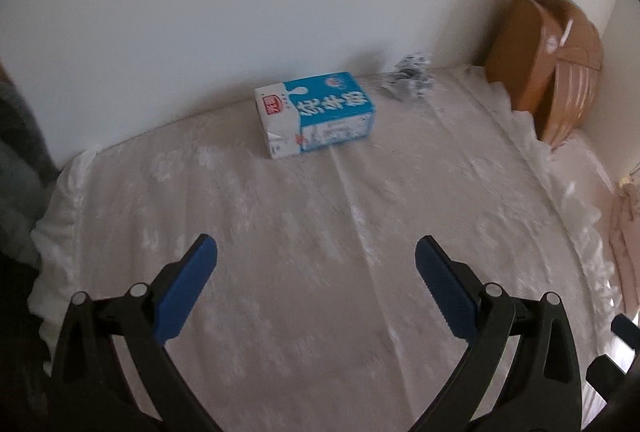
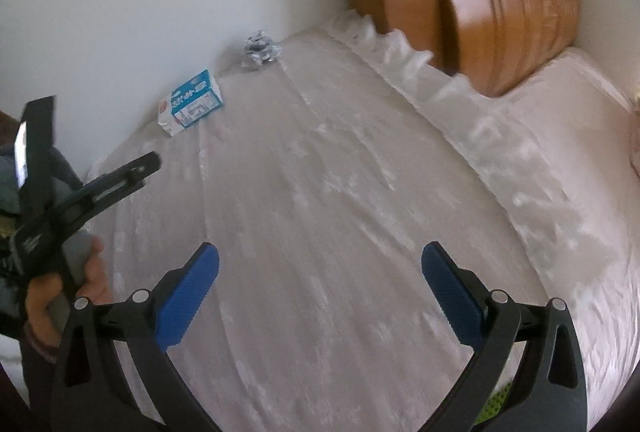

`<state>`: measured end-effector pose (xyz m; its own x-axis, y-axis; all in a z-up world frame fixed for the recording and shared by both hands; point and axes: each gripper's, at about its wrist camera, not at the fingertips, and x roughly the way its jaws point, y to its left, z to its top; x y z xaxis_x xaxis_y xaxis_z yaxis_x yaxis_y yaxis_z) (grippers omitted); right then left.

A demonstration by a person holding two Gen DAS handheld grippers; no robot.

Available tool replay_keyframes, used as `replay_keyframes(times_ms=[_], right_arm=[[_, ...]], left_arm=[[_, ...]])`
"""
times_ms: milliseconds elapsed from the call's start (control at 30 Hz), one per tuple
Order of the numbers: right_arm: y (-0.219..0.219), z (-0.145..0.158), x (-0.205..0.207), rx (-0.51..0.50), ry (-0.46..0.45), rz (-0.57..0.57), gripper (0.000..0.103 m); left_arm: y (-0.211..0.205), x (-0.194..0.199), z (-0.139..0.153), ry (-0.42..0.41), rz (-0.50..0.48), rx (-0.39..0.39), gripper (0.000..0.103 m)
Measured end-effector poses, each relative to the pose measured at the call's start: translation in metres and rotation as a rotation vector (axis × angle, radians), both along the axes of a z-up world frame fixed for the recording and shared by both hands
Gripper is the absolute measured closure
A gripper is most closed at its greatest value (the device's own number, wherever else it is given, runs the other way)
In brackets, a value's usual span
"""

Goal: Collect trash
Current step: 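Reach the right tool to the blue-white milk carton and close on it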

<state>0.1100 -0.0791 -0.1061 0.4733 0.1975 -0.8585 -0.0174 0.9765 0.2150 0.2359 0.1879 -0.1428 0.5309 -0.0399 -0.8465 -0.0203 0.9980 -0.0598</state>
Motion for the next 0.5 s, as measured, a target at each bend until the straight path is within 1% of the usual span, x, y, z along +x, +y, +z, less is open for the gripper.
replay_keyframes(times_ms=[67,100,133,200,233,267,300,333,400,433,467,500], right_arm=[[0.003,-0.003,0.013,-0.011,-0.003,0.067,0.002],[0.022,-0.004,0.037,-0.06,-0.02,0.201,0.002],[0.029,-0.004,0.045,-0.081,-0.032,0.256,0.002],[0.061,-0.003,0.073,-0.164,-0.073,0.47,0.002],[0.066,-0.004,0.078,-0.176,-0.083,0.515,0.002],[0.086,-0.004,0.095,-0.212,-0.109,0.642,0.002],[0.099,-0.005,0.107,-0.241,-0.124,0.73,0.002],[0.107,-0.006,0.115,-0.26,-0.133,0.776,0.002],[0.136,-0.012,0.143,-0.327,-0.147,0.924,0.002],[0.144,-0.013,0.149,-0.343,-0.146,0.957,0.002],[0.159,-0.016,0.162,-0.384,-0.155,1.017,0.003],[0.164,-0.017,0.166,-0.397,-0.159,1.036,0.003]], left_arm=[[0.01,0.006,-0.005,-0.004,-0.008,-0.004,0.008],[0.015,0.007,-0.007,-0.006,-0.017,0.0,0.008],[0.021,0.007,-0.009,-0.008,-0.027,0.007,0.008],[0.031,0.004,-0.013,-0.003,-0.035,0.022,0.008],[0.037,0.0,-0.015,-0.001,-0.036,0.026,0.008],[0.042,-0.003,-0.016,0.0,-0.033,0.026,0.008],[0.05,-0.008,-0.017,0.0,-0.023,0.023,0.008],[0.054,-0.011,-0.018,0.001,-0.018,0.018,0.008],[0.065,-0.018,-0.018,0.005,0.003,-0.001,0.008],[0.069,-0.021,-0.019,0.004,0.014,-0.011,0.008],[0.073,-0.025,-0.018,0.002,0.026,-0.025,0.008],[0.077,-0.028,-0.018,-0.002,0.038,-0.037,0.008]])
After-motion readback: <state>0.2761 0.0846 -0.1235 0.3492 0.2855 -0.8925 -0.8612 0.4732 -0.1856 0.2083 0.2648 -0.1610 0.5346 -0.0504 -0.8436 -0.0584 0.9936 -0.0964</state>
